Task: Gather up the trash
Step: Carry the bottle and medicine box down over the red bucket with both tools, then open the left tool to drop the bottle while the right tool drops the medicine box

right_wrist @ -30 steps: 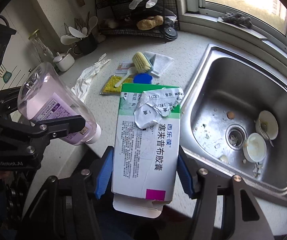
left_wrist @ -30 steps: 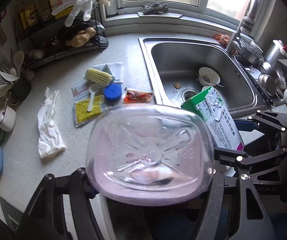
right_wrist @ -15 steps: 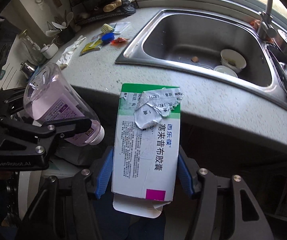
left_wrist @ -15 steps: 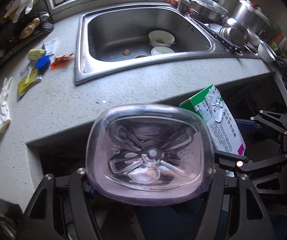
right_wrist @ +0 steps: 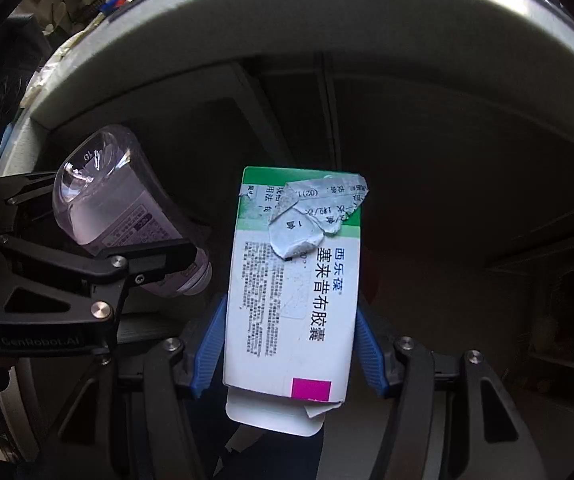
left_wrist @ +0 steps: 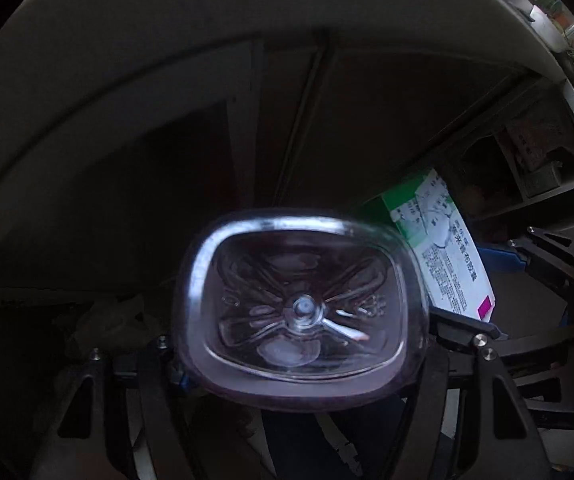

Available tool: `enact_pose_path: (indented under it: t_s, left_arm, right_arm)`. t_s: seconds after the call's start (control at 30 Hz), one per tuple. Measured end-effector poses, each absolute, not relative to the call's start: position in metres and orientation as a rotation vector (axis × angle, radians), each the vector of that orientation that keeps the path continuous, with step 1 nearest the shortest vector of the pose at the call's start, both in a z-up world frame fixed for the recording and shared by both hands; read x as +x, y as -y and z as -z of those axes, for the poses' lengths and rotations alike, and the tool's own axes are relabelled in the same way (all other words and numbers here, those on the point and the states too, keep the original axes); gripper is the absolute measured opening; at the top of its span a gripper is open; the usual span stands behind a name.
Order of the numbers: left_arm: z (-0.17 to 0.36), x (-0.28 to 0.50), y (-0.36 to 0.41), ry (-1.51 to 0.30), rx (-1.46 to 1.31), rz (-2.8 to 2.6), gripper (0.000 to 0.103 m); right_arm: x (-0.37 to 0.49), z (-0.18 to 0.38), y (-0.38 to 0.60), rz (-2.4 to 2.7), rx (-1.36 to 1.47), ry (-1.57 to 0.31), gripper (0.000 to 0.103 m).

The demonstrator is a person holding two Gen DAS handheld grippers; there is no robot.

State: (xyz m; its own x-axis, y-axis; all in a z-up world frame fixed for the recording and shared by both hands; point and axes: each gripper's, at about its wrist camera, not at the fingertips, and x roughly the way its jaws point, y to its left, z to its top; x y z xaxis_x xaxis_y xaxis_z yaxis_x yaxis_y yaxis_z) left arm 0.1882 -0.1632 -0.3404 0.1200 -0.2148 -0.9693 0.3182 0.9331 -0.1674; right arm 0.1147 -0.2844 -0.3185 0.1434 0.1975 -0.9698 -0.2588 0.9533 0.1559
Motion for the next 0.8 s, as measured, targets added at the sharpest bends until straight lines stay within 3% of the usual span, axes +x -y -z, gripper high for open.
enact_pose_path:
  t_s: [0.4,0.57,0.67,0.8]
  left_arm:
    - [0.508,0.203,0.187,-1.435,0.045,0.46,0.066]
    - [0.532,0.204,0.194,-1.446,0.081,0.459,0.067]
    - [0.531,0.203,0.193,-1.442,0.101,0.472,0.083]
    - [0.529,0.203,0.198,-1.427,0.12,0.474,0.084]
  right_arm:
    - [0.138,0.469,0.324,-0.23,-0.01,-1.422,0.057]
    - [0.141,0.496,0.339,-0.206,-0.012,-1.44,0.057]
    - [0.143,0.5,0.345,-0.196,0.0,-1.443,0.057]
    - [0.143,0.503,0.339,-0.184,0.013,-1.471,0.057]
